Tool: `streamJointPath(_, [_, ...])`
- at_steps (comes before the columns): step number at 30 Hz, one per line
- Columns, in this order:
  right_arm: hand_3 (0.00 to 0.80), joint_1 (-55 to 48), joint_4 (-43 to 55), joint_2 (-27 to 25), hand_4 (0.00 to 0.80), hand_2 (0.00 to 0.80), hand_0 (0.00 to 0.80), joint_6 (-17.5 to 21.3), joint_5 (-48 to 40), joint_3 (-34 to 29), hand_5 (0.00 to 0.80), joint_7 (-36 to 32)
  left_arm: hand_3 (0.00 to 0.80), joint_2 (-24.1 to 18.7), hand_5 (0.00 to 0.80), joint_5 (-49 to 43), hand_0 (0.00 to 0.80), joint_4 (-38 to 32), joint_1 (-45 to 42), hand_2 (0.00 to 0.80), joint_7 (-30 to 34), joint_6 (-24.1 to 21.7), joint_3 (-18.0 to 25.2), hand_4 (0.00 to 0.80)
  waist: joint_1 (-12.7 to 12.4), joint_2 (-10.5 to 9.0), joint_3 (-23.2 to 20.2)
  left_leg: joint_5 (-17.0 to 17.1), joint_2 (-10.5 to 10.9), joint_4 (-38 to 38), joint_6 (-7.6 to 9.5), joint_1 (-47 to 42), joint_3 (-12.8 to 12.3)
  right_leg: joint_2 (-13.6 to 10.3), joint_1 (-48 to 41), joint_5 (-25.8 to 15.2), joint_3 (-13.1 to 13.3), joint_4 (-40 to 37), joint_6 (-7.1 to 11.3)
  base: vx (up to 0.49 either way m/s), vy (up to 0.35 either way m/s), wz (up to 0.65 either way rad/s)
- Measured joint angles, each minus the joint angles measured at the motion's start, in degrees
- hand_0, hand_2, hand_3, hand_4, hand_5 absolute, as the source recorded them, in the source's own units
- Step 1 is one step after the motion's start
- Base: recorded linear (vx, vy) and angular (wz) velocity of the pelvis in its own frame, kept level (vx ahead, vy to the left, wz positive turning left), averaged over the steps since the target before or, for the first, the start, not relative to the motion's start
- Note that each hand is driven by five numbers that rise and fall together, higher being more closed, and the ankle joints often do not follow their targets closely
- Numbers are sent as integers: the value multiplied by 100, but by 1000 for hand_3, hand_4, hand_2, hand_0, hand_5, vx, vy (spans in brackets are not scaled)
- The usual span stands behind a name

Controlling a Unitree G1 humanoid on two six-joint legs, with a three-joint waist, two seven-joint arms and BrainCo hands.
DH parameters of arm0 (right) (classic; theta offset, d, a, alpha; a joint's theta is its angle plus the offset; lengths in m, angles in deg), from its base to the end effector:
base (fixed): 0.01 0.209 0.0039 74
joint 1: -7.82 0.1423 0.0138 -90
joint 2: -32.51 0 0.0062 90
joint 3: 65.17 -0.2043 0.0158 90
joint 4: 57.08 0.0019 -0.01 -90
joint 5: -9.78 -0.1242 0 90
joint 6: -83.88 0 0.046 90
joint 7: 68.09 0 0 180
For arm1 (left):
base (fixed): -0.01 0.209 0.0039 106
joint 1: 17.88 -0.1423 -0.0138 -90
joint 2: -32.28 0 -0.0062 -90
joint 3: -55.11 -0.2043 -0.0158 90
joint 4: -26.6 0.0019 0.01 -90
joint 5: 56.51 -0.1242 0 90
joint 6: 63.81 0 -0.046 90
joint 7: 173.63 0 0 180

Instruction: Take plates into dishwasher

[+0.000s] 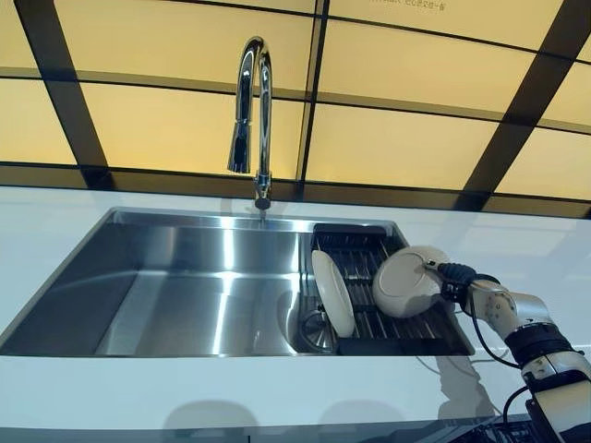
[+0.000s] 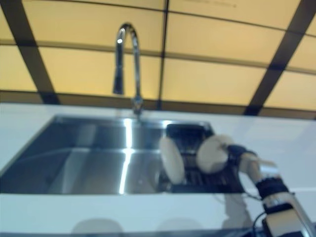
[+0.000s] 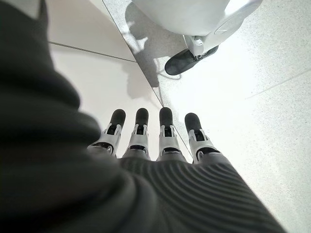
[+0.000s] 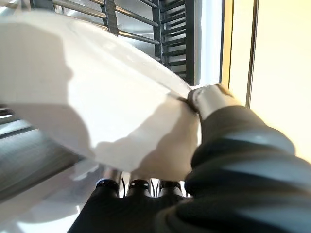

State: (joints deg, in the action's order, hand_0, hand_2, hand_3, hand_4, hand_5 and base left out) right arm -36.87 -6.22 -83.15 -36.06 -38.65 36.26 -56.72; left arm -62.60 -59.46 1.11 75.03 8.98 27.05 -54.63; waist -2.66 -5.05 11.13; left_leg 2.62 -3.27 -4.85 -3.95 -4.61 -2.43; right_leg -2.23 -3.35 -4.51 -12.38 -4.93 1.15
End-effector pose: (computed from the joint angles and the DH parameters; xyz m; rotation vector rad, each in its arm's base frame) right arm 0.3195 -0.2825 0.1432 0.0859 0.4004 -0.2638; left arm 0.0983 0.2510 -0.1063 0.5466 1.1408 -0.1646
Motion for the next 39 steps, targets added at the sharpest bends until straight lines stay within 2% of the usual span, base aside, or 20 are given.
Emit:
streamJointPath(16, [800,-5,102,1,800,800,800,377,-71,0,800,22,0,-2,0,3,0,-34,-7,0,0,-2,1,0,0,37,59,1,8,-1,1,25,53,-6,2,4,-52,0,4,0,0,0])
streamJointPath(19, [800,-30,323,0,800,800,800,555,-145,-2,800,67,0,-2,0,2,0,-35,-22,0,0,-4,4,0,9,37,65,1,9,-2,1,25,57,-7,1,5,-53,0,5,0,0,0])
streamJointPath(29, [800,-148,1905,-6,800,800,800,1626,-350,-220,800,358,0,10,0,-5,0,-34,-64,0,-2,-27,2,0,36,33,66,0,17,-4,3,19,50,-12,15,5,-39,1,5,-3,32,0])
streamJointPath(33, [800,-306,2708,-17,800,800,800,1853,-211,-279,800,518,0,14,0,-5,0,-34,-153,0,-5,-134,4,0,44,31,65,1,28,-5,8,14,11,-21,53,-19,1,3,-14,2,80,-5])
streamJointPath(39, [800,-373,3169,-233,800,800,800,2148,150,-302,800,691,0,69,0,-10,0,-30,-220,0,-27,-248,8,0,58,23,60,-35,66,-2,59,-71,-128,-59,46,-36,121,25,10,4,98,-12])
